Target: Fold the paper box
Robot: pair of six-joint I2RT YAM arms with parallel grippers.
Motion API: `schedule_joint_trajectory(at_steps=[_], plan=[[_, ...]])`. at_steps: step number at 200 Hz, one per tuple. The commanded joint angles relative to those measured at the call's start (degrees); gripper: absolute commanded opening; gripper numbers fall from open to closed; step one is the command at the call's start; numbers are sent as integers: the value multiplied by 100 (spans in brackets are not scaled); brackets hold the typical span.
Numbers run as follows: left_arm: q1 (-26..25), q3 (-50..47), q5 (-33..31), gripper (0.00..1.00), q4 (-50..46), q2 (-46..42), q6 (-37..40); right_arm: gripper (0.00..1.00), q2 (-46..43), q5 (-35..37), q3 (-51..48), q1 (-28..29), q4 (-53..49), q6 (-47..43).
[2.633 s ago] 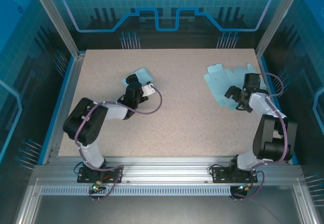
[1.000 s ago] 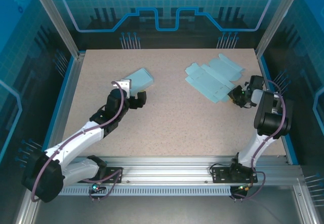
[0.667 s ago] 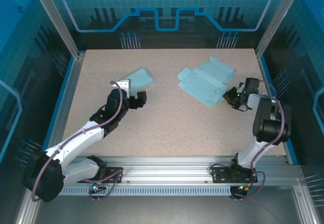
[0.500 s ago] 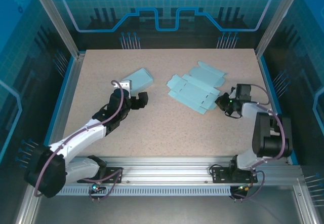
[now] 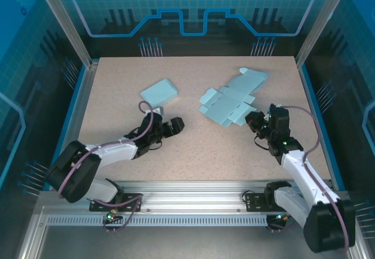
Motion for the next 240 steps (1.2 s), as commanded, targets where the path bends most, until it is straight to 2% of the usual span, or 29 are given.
schedule_joint_trajectory(at_steps=[1,28,60,106,143,181,200,240], plan=[[-401,85,-99,99,822,253,-755,0,-375,612,-186,304,-272,468],[-797,345,122,99,1589,856,-1197,0,-582,994,-436,717,-179,694],[-973,559,444,99,2458,1544,-1751,0,-528,1335,-639,1154,-109,816],[-1115,879,661,97,2700,2219,-2166,0,-490,1829,-832,1722,19,971],[-1177,1059,778,88,3068,2638,-2429,0,-303,1804,-814,1884,213,1011],[-1222,1247,752,86,3233,2910,-2564,0,-89,1785,-664,2071,302,1004],[-1223,1235,720,78,3498,3015,-2614,0,-2,1748,-589,2106,296,955],[-1141,1041,533,54,3720,2896,-2484,0,126,1774,-572,2116,189,793]])
